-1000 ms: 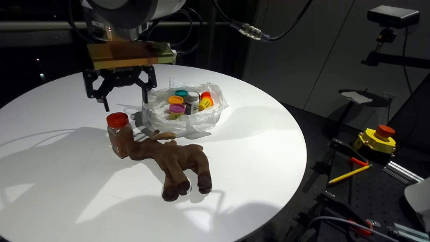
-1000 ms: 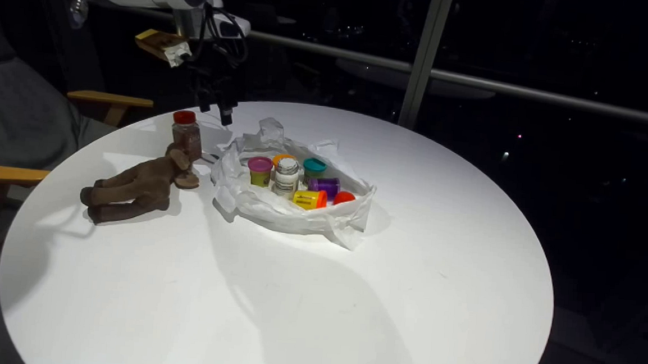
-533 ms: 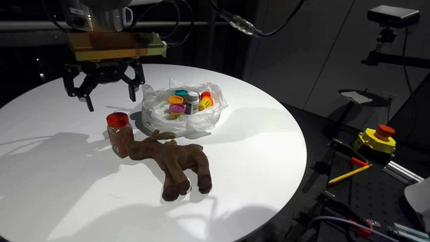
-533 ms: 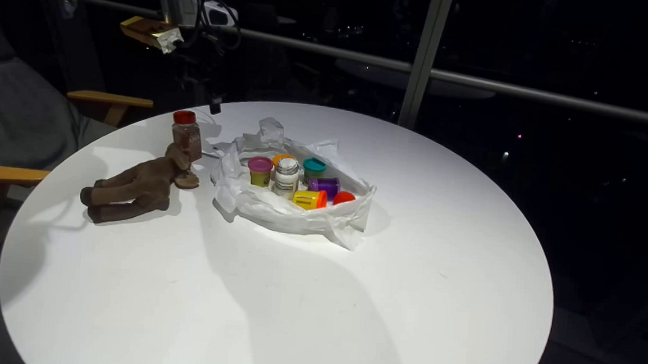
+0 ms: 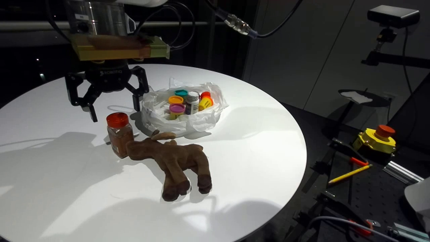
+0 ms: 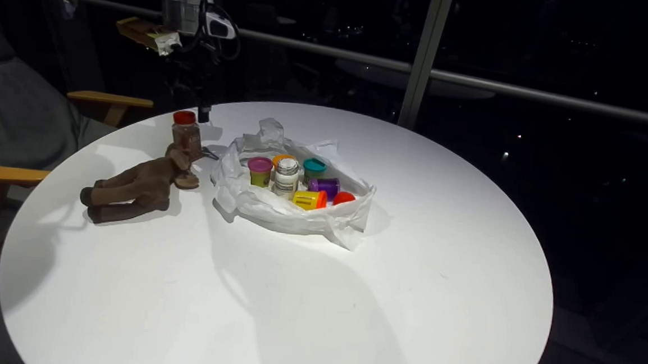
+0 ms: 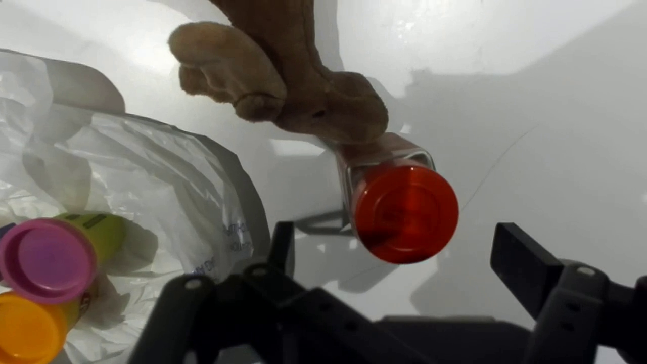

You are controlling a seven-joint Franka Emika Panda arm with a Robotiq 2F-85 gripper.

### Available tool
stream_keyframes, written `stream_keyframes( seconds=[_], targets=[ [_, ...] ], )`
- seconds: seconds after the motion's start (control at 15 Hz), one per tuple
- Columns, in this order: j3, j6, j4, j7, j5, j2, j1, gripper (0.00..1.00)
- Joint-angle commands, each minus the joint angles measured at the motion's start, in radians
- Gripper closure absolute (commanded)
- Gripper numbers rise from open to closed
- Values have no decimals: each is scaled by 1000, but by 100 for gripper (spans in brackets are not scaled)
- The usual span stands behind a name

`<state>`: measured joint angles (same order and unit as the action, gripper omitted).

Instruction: Put all the objects on the table into the white plastic bag

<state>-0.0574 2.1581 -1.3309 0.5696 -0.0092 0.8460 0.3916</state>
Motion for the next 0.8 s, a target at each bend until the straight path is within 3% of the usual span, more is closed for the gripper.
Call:
stream_keyframes(
  seconds=[0.0, 0.6, 0.67, 0.73],
  targets=[
    [-9, -19, 49, -32, 19, 38, -11, 0],
    [-25, -24, 23, -58, 29, 31, -4, 0],
    [-28, -22, 19, -59, 29, 28, -2, 8],
    [-28, -18, 14, -59, 27, 26, 0, 26]
  ],
)
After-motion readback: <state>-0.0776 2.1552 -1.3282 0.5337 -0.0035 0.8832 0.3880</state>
